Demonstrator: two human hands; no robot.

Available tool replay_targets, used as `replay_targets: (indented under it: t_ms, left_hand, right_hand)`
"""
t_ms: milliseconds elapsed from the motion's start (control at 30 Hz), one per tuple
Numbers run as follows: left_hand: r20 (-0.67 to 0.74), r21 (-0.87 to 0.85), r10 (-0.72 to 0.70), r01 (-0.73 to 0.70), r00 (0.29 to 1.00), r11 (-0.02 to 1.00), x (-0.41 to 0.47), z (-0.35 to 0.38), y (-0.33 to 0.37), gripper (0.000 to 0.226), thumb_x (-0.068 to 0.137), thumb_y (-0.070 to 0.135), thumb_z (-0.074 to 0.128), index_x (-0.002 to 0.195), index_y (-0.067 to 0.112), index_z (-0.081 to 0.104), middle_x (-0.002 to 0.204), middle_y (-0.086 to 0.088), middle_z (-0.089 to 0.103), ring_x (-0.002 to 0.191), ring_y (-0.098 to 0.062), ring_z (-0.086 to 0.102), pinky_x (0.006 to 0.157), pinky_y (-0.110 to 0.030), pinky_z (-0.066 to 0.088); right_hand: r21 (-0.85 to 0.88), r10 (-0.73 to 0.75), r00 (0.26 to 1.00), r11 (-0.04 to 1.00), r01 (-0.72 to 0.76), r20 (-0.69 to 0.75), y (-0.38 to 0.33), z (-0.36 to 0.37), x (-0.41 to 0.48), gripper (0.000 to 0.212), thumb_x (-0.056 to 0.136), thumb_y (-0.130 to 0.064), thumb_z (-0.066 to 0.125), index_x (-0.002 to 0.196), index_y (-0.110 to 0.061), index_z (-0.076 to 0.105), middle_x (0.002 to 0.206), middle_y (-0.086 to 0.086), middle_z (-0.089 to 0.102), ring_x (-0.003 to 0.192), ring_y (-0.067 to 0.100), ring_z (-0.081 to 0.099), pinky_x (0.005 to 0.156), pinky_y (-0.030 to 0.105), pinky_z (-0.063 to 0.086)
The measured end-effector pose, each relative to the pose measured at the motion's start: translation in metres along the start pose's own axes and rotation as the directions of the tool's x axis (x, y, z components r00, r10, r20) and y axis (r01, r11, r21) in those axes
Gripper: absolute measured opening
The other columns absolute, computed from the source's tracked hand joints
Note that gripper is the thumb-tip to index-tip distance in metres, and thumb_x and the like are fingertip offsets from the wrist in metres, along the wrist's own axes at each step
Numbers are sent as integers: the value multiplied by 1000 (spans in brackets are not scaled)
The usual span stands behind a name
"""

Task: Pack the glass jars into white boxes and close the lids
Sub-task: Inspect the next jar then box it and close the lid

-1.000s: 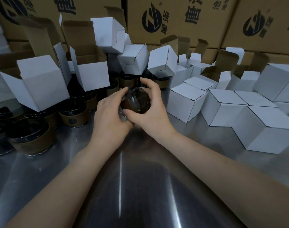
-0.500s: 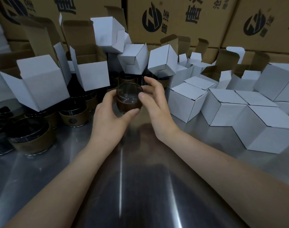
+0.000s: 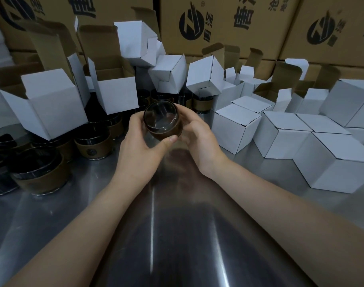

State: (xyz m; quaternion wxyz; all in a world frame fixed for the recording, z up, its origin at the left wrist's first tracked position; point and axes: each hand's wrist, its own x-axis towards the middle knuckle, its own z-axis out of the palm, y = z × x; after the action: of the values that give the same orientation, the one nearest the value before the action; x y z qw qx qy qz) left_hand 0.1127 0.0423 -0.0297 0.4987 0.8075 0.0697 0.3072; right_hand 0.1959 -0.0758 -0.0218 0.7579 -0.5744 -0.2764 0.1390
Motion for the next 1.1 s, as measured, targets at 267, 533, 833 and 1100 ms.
replay_targets:
  t_ms: [267,533,833,1100]
  left_hand:
    - [55,-75,-23,27,998,997,-2,-1,4,62,71,45,71,124,36,41,115,28,57,111,10,53,91,-17,42]
    - [89,-274,-37,60,995,960,-1,-1,6,60,79,37,71,131,27,43,130,10,56,124,0,50,104,-26,42]
    - [-121,-342,-113,66,986,937,5,-4,4,21,93,13,62,110,21,53,104,9,63,88,12,62,75,-7,48]
    - [-110,-316,-163,121,981,941,5,-6,9,17,96,14,57,108,21,66,97,12,69,90,7,63,83,-17,51]
  right_hand:
    - [247,210,971,941,-233,116,3,-5,5,40,101,-26,36,130,-10,58,119,13,63,109,27,58,85,37,52]
    - [351,256,936,876,-330,243,-2,-12,6,37,90,-33,55,118,-8,56,102,15,69,90,28,70,80,42,57]
    - [277,177,979,940,-198,102,0,-7,4,57,92,-7,62,142,4,37,128,28,59,110,40,62,99,50,51]
    - [111,107,994,988,-106,-1,6,0,1,65,72,-11,79,131,-6,54,125,20,63,115,33,64,102,50,50]
